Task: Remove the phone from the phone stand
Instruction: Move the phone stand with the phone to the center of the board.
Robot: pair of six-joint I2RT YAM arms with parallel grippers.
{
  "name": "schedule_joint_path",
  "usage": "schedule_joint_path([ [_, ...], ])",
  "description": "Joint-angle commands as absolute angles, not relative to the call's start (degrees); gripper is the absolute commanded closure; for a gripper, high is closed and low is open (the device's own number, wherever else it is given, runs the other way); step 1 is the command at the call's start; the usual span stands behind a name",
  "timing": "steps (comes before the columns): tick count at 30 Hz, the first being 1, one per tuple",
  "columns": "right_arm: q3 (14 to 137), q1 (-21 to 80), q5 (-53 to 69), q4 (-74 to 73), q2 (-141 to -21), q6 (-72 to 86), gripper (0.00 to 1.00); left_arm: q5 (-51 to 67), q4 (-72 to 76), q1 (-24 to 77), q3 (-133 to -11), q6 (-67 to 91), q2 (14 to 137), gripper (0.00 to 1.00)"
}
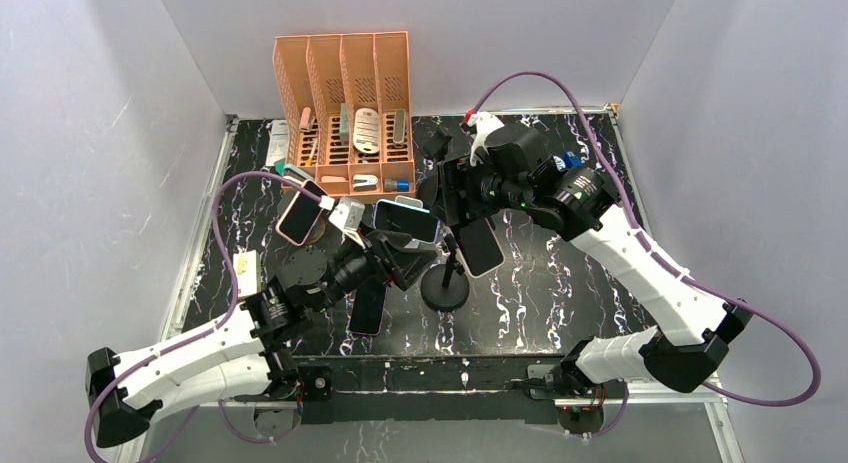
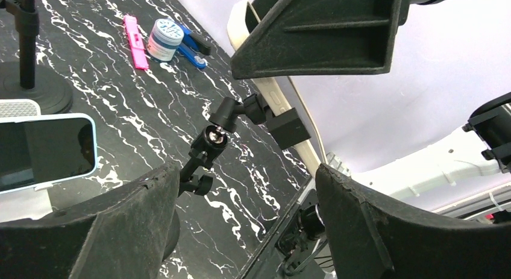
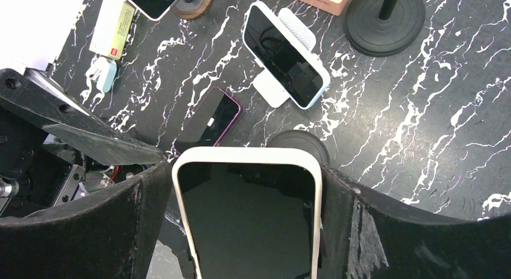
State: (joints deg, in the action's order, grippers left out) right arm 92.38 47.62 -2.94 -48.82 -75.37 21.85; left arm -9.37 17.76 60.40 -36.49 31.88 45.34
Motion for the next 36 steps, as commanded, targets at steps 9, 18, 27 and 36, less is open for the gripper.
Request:
schedule_joint_path([
  [9,94.9,47.9,-3.8,-45.3,-74.8,23.1,0.01,-7.7,22.9,60.5,-39.2,35.4,47.4,0.20],
  [18,94.4,47.9,-10.3,-41.9,-67.8,22.9,0.01,-7.7,24.5,60.5,-39.7,38.3,49.6,0.20],
  [27,83.1,47.9,-20.1,-36.6,-57.8,27.4,0.01,-6.9,25.9,60.5,-41.6,40.9,53.1,0.21],
  [36,77.8,47.9,-16.6,-33.3,-50.7,27.5,0.01,-5.8,26.4,60.5,-42.5,43.4,56.2,0.27],
])
